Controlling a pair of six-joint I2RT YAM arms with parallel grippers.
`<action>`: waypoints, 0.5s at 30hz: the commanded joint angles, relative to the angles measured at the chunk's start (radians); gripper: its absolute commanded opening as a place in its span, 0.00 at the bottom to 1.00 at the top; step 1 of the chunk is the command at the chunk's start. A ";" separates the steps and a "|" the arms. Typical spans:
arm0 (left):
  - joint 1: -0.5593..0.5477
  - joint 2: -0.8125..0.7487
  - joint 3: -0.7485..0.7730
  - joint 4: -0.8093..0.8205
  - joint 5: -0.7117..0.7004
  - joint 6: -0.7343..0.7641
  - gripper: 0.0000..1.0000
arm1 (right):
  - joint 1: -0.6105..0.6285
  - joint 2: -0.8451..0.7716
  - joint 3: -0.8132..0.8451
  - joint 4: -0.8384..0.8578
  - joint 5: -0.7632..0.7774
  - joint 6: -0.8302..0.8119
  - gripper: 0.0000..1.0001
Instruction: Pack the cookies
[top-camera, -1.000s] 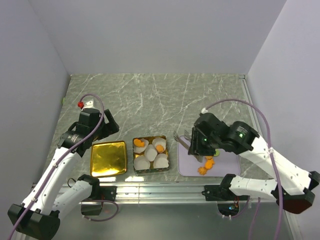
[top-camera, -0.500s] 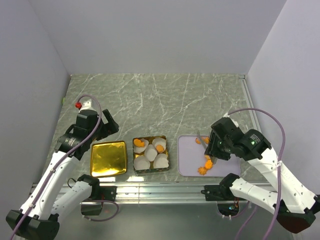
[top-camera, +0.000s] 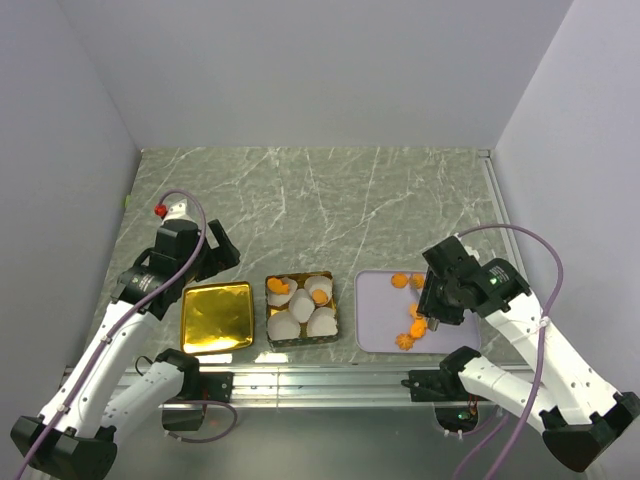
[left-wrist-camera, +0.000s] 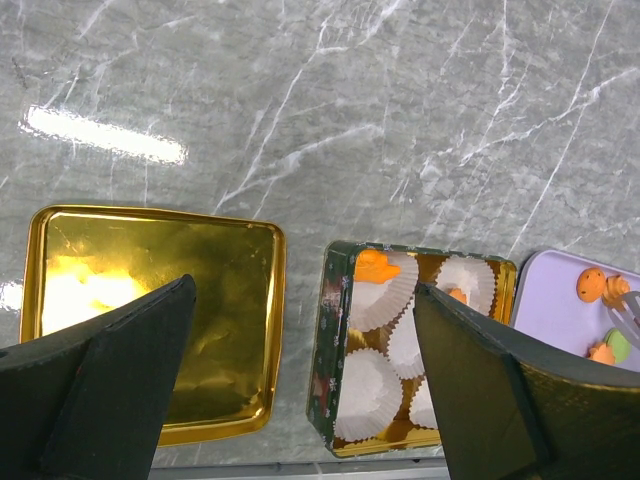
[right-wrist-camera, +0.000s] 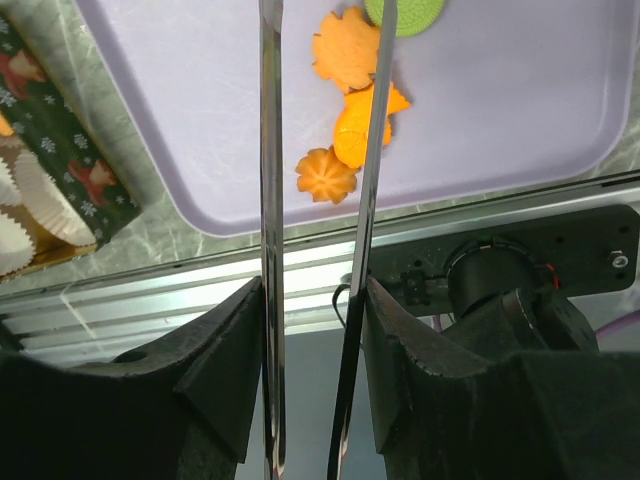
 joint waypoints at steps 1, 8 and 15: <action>-0.004 -0.003 0.012 0.005 0.003 -0.011 0.96 | -0.018 -0.004 -0.014 0.030 0.014 -0.002 0.48; -0.005 0.000 0.009 0.011 0.006 -0.008 0.95 | -0.035 0.004 -0.039 0.060 -0.006 -0.010 0.48; -0.005 -0.010 0.009 0.012 0.006 -0.006 0.95 | -0.046 0.029 -0.060 0.103 -0.032 -0.027 0.48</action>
